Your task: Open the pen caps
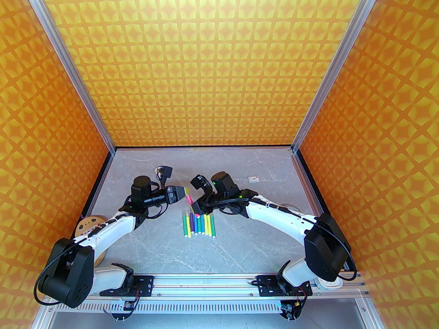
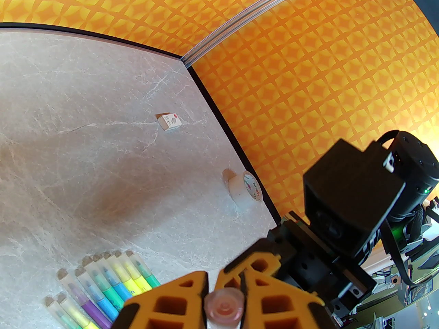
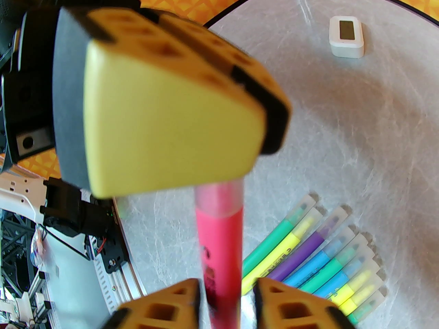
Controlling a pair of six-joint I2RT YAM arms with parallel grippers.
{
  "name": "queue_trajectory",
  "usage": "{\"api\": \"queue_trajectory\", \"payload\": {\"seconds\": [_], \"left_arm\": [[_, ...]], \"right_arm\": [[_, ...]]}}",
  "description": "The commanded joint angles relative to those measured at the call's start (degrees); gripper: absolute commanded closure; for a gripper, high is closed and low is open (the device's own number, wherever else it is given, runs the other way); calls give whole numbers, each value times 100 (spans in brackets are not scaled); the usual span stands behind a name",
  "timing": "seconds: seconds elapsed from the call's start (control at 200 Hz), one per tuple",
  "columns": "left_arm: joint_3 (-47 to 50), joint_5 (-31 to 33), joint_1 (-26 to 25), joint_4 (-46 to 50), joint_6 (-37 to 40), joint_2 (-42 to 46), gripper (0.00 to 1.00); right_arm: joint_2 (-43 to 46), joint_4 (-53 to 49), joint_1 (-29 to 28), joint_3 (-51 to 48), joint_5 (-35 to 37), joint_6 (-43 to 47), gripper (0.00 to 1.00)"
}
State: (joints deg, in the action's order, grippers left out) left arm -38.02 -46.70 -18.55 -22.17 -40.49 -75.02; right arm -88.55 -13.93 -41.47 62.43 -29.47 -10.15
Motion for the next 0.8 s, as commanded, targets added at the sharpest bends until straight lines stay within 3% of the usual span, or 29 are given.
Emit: {"api": "queue_trajectory", "payload": {"seconds": [0.0,0.465,0.795], "left_arm": [[-86,-129,-51,-130,-124,-86,100],[-151,-129,-51,-296,-310,-118,100],[-174,-115,-18,-287,-289,-77,100]], "right_arm": [[-77,206,25,-12,58,-8,61],[-212,226,25,-81,-140,11,60],[-92,163,25,-211,-173,34,79]]}}
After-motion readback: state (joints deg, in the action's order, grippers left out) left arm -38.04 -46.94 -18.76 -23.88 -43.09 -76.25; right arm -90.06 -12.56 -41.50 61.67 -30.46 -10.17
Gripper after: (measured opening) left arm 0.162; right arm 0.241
